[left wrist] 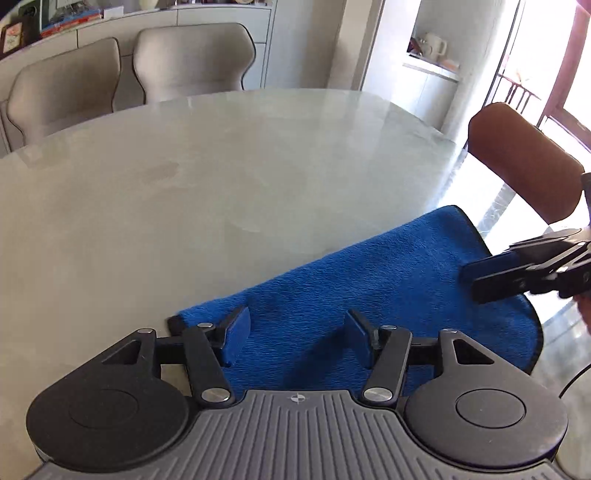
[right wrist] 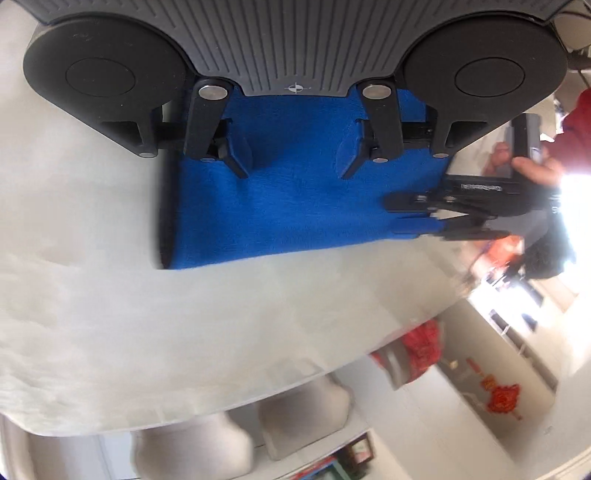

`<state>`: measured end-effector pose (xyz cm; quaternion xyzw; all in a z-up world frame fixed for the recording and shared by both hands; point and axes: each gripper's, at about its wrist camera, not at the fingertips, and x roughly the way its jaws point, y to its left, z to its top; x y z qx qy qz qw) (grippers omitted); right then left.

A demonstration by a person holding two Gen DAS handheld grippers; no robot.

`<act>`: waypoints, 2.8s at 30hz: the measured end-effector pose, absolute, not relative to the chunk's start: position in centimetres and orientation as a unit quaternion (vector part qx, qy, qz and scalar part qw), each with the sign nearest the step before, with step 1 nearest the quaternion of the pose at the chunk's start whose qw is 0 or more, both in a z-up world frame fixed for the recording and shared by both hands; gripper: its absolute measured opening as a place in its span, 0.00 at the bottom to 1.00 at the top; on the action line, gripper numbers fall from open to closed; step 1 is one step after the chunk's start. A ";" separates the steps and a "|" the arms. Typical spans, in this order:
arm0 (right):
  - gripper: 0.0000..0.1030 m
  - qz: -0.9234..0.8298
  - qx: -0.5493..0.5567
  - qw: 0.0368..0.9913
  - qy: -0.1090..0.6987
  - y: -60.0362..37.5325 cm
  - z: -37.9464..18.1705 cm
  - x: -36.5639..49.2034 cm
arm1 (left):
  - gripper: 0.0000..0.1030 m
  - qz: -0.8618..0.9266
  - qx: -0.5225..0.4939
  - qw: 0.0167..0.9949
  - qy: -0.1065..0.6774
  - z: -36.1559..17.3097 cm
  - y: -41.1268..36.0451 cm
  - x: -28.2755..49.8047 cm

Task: Fold towel
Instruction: 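Move both open grippers to the folded towel's short edge, then grasp the towel edge with the right gripper while the left gripper grasps the adjacent corner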

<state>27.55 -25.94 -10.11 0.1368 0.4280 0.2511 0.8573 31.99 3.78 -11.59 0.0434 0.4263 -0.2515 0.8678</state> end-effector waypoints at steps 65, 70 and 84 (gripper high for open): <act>0.16 0.338 0.051 0.821 0.456 -12.2 -7.9 31.1 | 0.62 -0.239 0.027 0.861 0.449 -8.8 5.0 22.5; 0.26 0.359 0.068 0.799 0.478 -9.0 -9.6 31.6 | 0.62 -0.229 0.015 0.860 0.457 -9.1 6.5 21.9; 0.34 0.308 0.139 0.821 0.460 -15.5 -9.1 29.8 | 0.75 -0.267 -0.178 0.827 0.463 -8.3 9.9 22.4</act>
